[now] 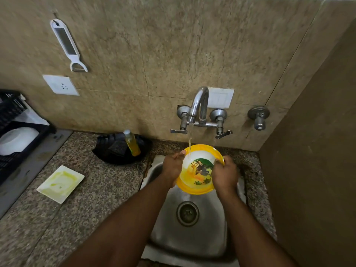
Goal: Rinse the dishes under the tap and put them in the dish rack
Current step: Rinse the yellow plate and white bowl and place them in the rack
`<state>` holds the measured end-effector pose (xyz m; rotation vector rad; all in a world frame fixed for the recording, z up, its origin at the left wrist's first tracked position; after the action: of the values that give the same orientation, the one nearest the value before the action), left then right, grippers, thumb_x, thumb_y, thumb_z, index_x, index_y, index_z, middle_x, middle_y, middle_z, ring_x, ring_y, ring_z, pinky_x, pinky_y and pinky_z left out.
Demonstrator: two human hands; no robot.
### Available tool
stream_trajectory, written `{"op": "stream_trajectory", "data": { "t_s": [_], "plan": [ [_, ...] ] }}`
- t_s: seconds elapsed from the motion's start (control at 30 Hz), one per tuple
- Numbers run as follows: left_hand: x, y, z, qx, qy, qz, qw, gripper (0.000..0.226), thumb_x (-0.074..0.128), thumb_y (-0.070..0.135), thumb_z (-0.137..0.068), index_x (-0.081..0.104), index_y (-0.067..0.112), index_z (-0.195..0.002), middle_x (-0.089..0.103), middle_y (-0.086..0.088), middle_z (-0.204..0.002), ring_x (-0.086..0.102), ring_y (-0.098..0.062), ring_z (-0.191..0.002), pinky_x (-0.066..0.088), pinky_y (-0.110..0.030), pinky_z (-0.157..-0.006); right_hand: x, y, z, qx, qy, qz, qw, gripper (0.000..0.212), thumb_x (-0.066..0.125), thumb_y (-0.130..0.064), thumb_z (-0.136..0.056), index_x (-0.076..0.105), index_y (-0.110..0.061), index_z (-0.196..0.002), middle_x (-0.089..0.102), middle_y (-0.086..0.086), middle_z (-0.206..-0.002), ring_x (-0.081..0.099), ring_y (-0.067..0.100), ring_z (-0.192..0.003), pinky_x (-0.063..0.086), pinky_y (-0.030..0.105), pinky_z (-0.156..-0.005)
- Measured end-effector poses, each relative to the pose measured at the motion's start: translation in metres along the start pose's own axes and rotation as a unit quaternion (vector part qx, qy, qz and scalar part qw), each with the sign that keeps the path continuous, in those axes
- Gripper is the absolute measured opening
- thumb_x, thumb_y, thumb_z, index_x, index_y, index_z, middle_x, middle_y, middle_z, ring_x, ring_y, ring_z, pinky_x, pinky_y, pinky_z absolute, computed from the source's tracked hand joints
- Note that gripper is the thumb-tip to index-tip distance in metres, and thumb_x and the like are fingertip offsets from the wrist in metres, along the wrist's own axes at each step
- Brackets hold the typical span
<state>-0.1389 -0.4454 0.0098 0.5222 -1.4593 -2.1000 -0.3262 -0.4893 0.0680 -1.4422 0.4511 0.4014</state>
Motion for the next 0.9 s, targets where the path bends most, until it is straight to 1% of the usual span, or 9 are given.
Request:
{"op": "stream_trajectory", "data": {
  "t_s": [0.07, 0.17, 0.3, 0.37, 0.47, 0.57, 0.67, 0.8, 0.9],
  "plan": [
    [-0.002, 0.006, -0.005, 0.044, -0.034, -0.065, 0.996, 0.041, 0.072, 0.043, -0.094, 0.078, 0.003, -0.089, 0.075, -0.006, -0.077, 0.069, -0.017, -0.069, 0.058, -0.035, -0.069, -0.003, -0.006, -0.014, -0.004, -0.065, 0.086, 0.994, 0.025, 0.067, -0.031, -0.083, 0.061, -0.006, -0.083, 0.065, 0.010, -0.082, 0.063, 0.037, -0.087, 0.044, 0.036, -0.067],
    [0.002, 0.018, -0.005, 0.074, -0.070, -0.100, 0.990, 0.069, 0.077, 0.059, -0.083, 0.065, -0.008, -0.075, 0.056, -0.010, -0.061, 0.050, -0.016, -0.057, 0.043, -0.032, -0.058, -0.002, -0.022, -0.027, -0.083, -0.155, 0.184, 0.967, 0.041, 0.072, -0.052, -0.081, 0.070, -0.012, -0.091, 0.070, 0.008, -0.092, 0.066, 0.033, -0.093, 0.053, 0.036, -0.078],
    [0.005, 0.030, -0.010, 0.108, -0.069, -0.145, 0.981, 0.063, 0.075, 0.064, -0.082, 0.051, 0.016, -0.051, 0.046, -0.006, -0.052, 0.044, -0.015, -0.050, 0.035, -0.030, -0.052, 0.002, -0.038, -0.042, -0.197, -0.181, 0.224, 0.937, 0.064, 0.053, -0.081, -0.075, 0.073, -0.021, -0.084, 0.073, 0.000, -0.080, 0.069, 0.022, -0.078, 0.057, 0.038, -0.073],
    [0.006, 0.027, -0.011, 0.120, -0.110, -0.169, 0.972, 0.062, 0.071, 0.066, -0.083, 0.057, 0.013, -0.054, 0.054, -0.006, -0.053, 0.048, -0.014, -0.054, 0.040, -0.036, -0.055, 0.007, -0.041, -0.049, -0.229, -0.220, 0.216, 0.923, 0.059, 0.052, -0.078, -0.076, 0.075, -0.026, -0.087, 0.074, -0.003, -0.080, 0.068, 0.018, -0.076, 0.056, 0.035, -0.071],
    [0.004, 0.019, -0.008, 0.100, -0.161, -0.188, 0.964, 0.051, 0.062, 0.057, -0.089, 0.074, 0.008, -0.087, 0.075, -0.021, -0.082, 0.065, -0.020, -0.071, 0.057, -0.049, -0.069, 0.011, -0.040, -0.050, -0.234, -0.252, 0.169, 0.924, 0.034, 0.065, -0.056, -0.083, 0.079, -0.026, -0.090, 0.075, -0.006, -0.082, 0.067, 0.012, -0.076, 0.052, 0.029, -0.072],
    [-0.001, 0.020, -0.002, 0.067, -0.214, -0.130, 0.966, 0.030, 0.059, 0.035, -0.098, 0.074, 0.010, -0.103, 0.076, -0.021, -0.098, 0.071, -0.025, -0.082, 0.059, -0.043, -0.075, 0.008, -0.031, -0.045, -0.225, -0.204, 0.134, 0.943, 0.016, 0.068, -0.031, -0.093, 0.079, -0.019, -0.089, 0.072, -0.002, -0.079, 0.064, 0.016, -0.075, 0.052, 0.032, -0.073],
    [-0.007, 0.021, 0.000, 0.031, -0.213, -0.050, 0.975, 0.018, 0.057, 0.013, -0.104, 0.070, 0.002, -0.109, 0.074, -0.013, -0.090, 0.070, -0.021, -0.075, 0.059, -0.032, -0.069, 0.008, -0.018, -0.039, -0.193, -0.138, 0.111, 0.965, 0.016, 0.064, -0.022, -0.096, 0.079, -0.015, -0.094, 0.076, 0.005, -0.093, 0.067, 0.024, -0.086, 0.050, 0.033, -0.077],
    [-0.007, 0.017, 0.000, 0.107, -0.077, -0.125, 0.983, 0.033, 0.067, 0.035, -0.097, 0.077, 0.004, -0.091, 0.068, -0.004, -0.071, 0.058, -0.011, -0.064, 0.048, -0.028, -0.064, 0.015, -0.005, -0.039, -0.166, -0.144, 0.146, 0.964, 0.018, 0.062, -0.024, -0.096, 0.074, -0.014, -0.086, 0.074, 0.009, -0.088, 0.067, 0.030, -0.086, 0.049, 0.033, -0.074],
    [0.000, 0.021, 0.000, 0.150, -0.094, -0.152, 0.972, 0.055, 0.071, 0.057, -0.083, 0.076, 0.002, -0.079, 0.065, -0.006, -0.066, 0.053, -0.009, -0.061, 0.044, -0.028, -0.059, 0.017, -0.018, -0.042, -0.209, -0.204, 0.202, 0.935, 0.041, 0.060, -0.054, -0.092, 0.064, -0.019, -0.072, 0.068, 0.005, -0.072, 0.063, 0.024, -0.070, 0.047, 0.033, -0.062]
  ]
}}
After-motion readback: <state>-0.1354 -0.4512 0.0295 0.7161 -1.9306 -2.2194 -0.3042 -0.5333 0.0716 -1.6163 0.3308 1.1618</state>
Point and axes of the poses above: each hand's wrist, its own z-axis away from the middle knuckle, its own x-axis out of the palm, y = z × x, the point moved 3 cm from there along -z, towards the middle knuckle
